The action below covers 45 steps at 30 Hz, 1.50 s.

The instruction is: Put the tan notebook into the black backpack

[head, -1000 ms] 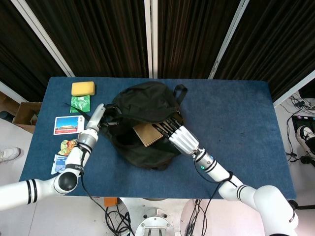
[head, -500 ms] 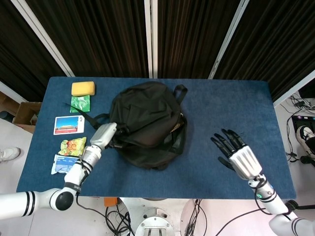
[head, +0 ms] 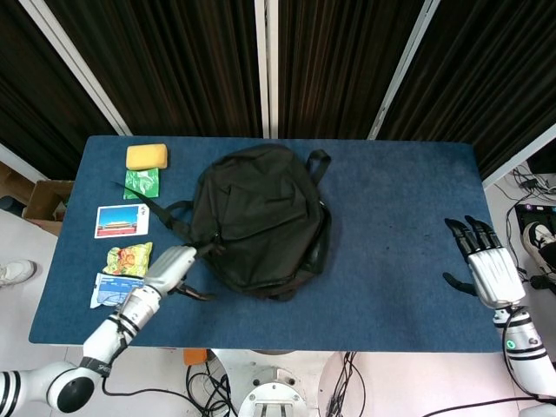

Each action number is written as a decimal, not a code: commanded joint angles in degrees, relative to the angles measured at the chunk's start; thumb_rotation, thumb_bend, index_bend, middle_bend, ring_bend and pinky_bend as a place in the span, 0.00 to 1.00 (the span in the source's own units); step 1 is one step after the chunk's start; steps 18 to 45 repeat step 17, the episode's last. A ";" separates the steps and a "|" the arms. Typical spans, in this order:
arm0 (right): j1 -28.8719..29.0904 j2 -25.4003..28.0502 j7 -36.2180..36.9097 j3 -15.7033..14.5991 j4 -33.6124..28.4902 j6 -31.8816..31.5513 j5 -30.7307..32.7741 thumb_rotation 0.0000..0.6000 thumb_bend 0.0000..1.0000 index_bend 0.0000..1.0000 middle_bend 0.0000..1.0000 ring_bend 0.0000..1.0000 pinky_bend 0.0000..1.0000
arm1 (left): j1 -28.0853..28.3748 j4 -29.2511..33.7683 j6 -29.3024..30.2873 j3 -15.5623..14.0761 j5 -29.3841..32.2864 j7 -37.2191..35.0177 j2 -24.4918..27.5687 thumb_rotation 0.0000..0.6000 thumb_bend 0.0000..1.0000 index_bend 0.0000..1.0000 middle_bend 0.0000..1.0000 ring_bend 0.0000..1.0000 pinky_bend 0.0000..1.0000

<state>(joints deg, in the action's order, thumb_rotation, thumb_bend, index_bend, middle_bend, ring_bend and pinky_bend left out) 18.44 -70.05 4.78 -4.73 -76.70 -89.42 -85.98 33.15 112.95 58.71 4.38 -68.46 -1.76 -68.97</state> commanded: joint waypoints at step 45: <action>-11.38 7.23 11.24 0.78 -7.63 -0.56 2.84 1.00 0.24 0.01 0.12 0.00 0.11 | -27.34 -21.38 35.80 -9.48 -11.94 8.60 1.04 1.00 0.02 0.24 0.19 0.15 0.21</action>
